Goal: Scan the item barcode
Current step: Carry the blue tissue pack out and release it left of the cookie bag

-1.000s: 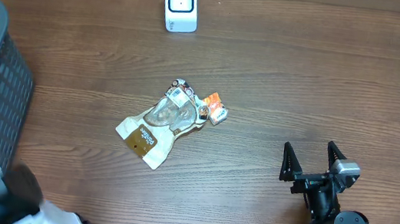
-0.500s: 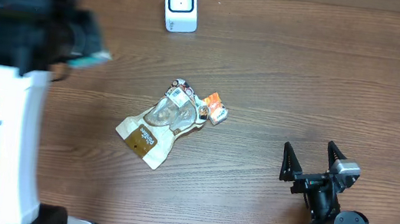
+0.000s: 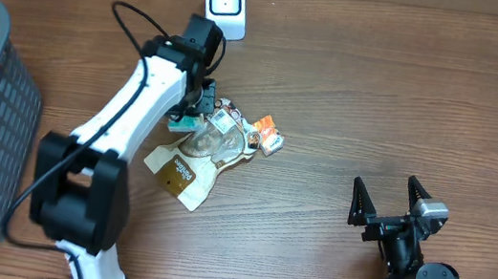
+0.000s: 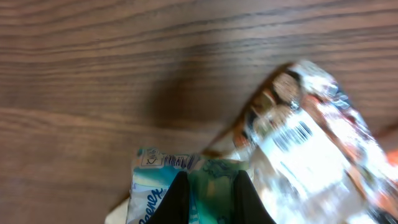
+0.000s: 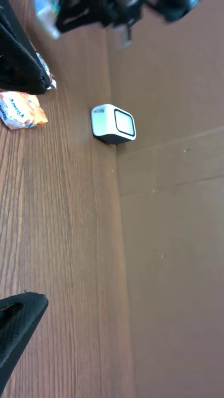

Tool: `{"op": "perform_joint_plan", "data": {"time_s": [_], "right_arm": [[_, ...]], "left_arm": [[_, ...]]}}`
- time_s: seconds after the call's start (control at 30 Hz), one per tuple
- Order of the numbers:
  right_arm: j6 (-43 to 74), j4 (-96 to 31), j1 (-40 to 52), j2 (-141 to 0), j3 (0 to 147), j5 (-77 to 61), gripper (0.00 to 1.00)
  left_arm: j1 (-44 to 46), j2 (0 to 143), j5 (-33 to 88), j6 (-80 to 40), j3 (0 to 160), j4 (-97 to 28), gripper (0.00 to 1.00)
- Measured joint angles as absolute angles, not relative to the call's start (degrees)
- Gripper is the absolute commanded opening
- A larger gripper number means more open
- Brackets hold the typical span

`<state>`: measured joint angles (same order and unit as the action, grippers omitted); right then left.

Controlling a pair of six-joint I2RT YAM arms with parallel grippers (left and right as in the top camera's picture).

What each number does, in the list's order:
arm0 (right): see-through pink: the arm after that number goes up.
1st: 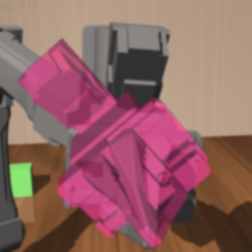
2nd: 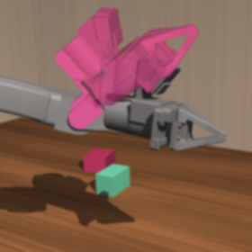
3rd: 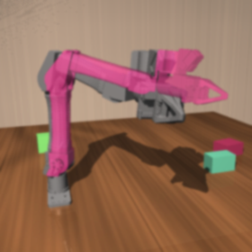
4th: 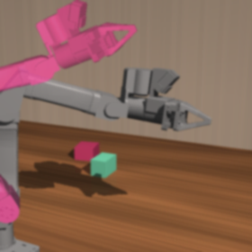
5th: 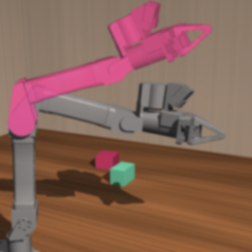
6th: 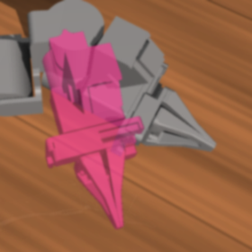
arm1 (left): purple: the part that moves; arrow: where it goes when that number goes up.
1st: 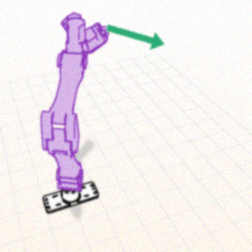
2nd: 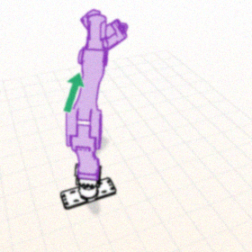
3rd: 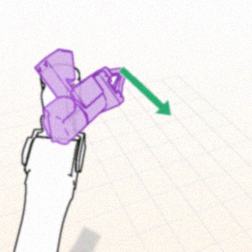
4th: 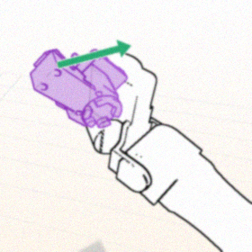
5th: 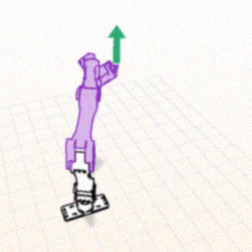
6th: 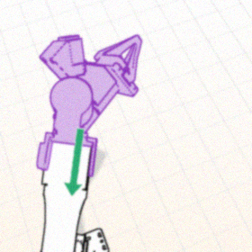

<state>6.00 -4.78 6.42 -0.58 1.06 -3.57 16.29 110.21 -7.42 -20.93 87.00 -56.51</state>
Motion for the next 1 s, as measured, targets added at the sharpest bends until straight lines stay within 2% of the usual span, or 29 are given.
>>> {"op": "perform_joint_plan", "data": {"time_s": [0.07,0.17,0.2,0.23,0.4,0.53,0.63,0.83,1.0], "right_arm": [[6.0,-4.8,6.4,-0.6,1.1,-3.6,1.00],[6.0,-4.8,6.4,-0.6,1.1,-3.6,1.00],[6.0,-4.8,6.4,-0.6,1.1,-3.6,1.00],[6.0,-4.8,6.4,-0.6,1.1,-3.6,1.00],[6.0,-4.7,6.4,-0.6,1.1,-3.6,1.00],[6.0,-4.7,6.4,-0.6,1.1,-3.6,1.00],[6.0,-4.8,6.4,-0.6,1.1,-3.6,1.00],[6.0,-4.8,6.4,-0.6,1.1,-3.6,1.00],[6.0,-4.8,6.4,-0.6,1.1,-3.6,1.00]], "left_arm": [[16.0,112.5,-7.7,-21.5,86.8,-55.2,0.14],[15.5,114.5,-8.1,-23.4,86.6,-54.7,0.45],[15.3,114.7,-8.1,-24.4,86.5,-54.6,0.81],[14.9,114.7,-8.2,-24.9,86.5,-54.6,0.90],[13.0,114.7,-8.4,-26.3,89.4,-61.2,0.91],[11.5,114.5,-8.5,-26.7,100.7,-70.6,0.92],[11.1,112.6,-8.6,-26.7,108.1,-75.4,1.00],[9.5,101.6,-9.9,-26.7,116.4,-82.4,0.99],[1.3,91.9,-12.6,-26.7,117.5,-87.3,0.99]]}}
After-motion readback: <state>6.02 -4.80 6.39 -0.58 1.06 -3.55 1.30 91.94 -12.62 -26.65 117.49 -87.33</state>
